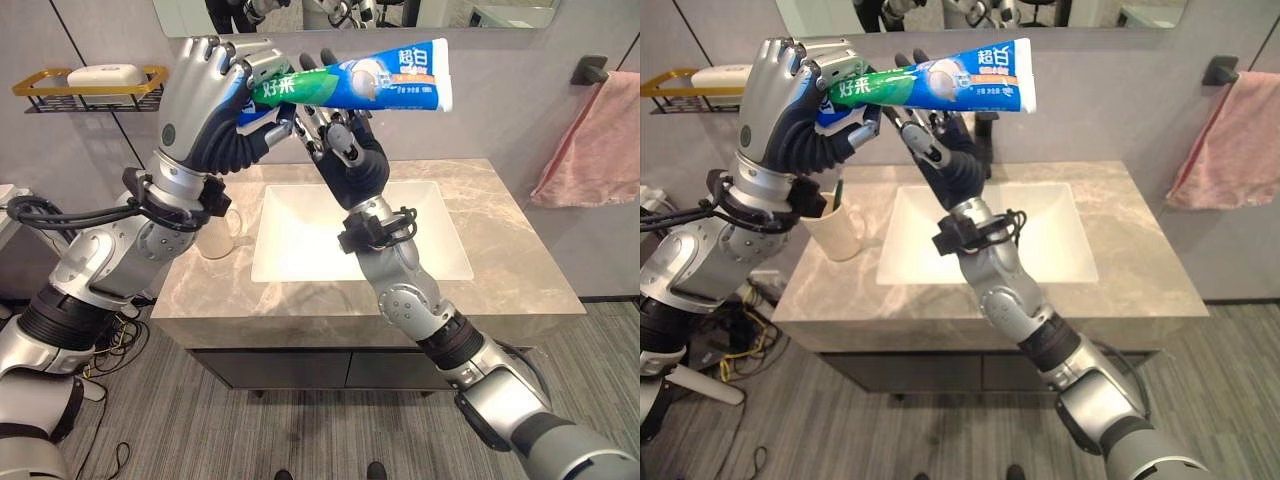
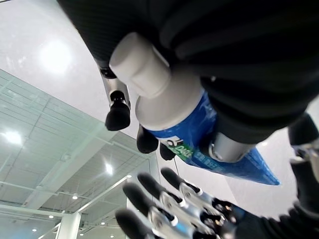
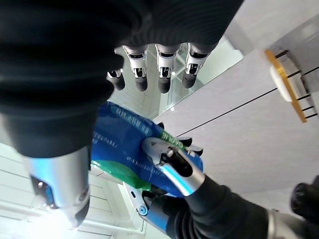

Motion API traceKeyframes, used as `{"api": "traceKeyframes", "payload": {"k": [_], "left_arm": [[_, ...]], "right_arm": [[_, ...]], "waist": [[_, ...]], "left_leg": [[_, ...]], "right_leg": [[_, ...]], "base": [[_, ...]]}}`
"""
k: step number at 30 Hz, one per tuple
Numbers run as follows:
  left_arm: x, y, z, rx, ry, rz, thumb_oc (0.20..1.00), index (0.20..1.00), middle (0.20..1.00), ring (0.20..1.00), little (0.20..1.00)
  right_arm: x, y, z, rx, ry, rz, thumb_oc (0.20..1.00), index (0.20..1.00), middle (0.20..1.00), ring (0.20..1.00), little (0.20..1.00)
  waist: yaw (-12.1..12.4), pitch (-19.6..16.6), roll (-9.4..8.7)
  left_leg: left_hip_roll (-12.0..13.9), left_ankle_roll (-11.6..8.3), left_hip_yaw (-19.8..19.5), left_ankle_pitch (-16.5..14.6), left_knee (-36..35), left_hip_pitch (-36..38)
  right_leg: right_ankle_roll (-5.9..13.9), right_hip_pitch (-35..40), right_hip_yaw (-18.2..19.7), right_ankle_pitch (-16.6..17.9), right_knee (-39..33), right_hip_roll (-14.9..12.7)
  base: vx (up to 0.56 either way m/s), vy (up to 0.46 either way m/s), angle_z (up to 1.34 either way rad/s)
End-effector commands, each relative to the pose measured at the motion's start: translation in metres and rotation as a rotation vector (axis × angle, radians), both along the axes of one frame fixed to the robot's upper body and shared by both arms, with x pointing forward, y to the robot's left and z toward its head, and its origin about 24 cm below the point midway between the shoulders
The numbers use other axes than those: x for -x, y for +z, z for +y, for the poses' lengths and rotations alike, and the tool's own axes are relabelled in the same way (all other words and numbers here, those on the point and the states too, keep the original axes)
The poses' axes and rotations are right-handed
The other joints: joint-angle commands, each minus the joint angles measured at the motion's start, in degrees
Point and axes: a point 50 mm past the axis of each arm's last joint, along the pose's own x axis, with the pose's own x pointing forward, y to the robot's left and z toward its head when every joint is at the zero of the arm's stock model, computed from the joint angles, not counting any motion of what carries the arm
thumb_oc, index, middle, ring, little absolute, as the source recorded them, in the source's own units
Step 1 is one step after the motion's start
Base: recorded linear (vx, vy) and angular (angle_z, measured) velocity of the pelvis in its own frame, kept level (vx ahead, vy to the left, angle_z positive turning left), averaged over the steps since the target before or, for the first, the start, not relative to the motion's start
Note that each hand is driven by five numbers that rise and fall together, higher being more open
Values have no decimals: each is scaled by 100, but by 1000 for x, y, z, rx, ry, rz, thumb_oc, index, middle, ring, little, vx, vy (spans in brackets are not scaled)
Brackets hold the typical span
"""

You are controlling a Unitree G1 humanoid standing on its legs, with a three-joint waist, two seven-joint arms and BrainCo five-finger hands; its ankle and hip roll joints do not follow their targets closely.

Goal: Put brush and paste in cup on sink, flatten towel.

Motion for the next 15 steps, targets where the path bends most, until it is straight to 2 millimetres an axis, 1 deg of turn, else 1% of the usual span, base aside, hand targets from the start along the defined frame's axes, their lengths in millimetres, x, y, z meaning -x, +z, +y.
{"api": "traceKeyframes", "payload": {"k": [1,5,6,7,8,9,11,15], "left_arm": [[4,17,4,54,-5,-75,200,200,200,200,200],[6,8,1,48,-29,-52,200,200,200,200,200],[6,6,0,53,-36,-42,200,200,200,200,200],[3,-3,-5,81,-59,-4,200,200,200,200,200],[3,-6,-8,89,-69,6,200,200,200,200,200],[3,-6,-8,89,-69,7,200,200,200,200,200],[4,-14,-10,104,-83,32,200,200,200,200,200],[4,-20,-10,124,-91,60,200,200,200,200,200]], "right_arm": [[6,44,-6,-156,-42,-139,1000,1000,1000,1000,1000],[11,53,-11,-235,-69,-166,1000,1000,1000,1000,1000],[12,54,-12,-253,-70,-168,1000,1000,1000,1000,1000],[16,51,-13,-326,-54,-144,1000,1000,1000,1000,1000],[18,50,-14,-360,-44,-136,1000,1000,1000,1000,1000],[18,50,-14,-360,-44,-136,1000,1000,1000,1000,1000],[22,49,-19,-392,-45,-141,1000,1000,1000,1000,1000],[24,44,-21,-384,-67,-136,1000,1000,1000,1000,1000]], "waist": [[44,-226,-384],[71,-225,-387],[74,-230,-387],[61,-233,-379],[55,-235,-374],[55,-239,-373],[43,-239,-376],[41,-237,-372]], "left_leg": [[327,-323,-151,-115,24,116],[299,-298,-171,-128,24,103],[296,-293,-175,-130,24,103],[281,-272,-194,-137,24,103],[272,-263,-199,-143,24,110],[271,-263,-200,-143,24,110],[267,-252,-189,-151,24,115],[273,-245,-178,-151,24,124]], "right_leg": [[493,-131,-6,238,-9,-811],[492,-123,-24,243,-9,-831],[493,-122,-26,238,-9,-834],[493,-120,-28,240,-9,-846],[490,-115,-31,239,-9,-848],[491,-114,-32,238,-9,-849],[488,-120,-16,236,-9,-847],[486,-130,-10,239,-9,-840]], "base": [[0,0,0],[0,0,0],[0,0,0],[0,0,0],[0,0,0],[0,0,0],[0,0,0],[0,0,0]]}}
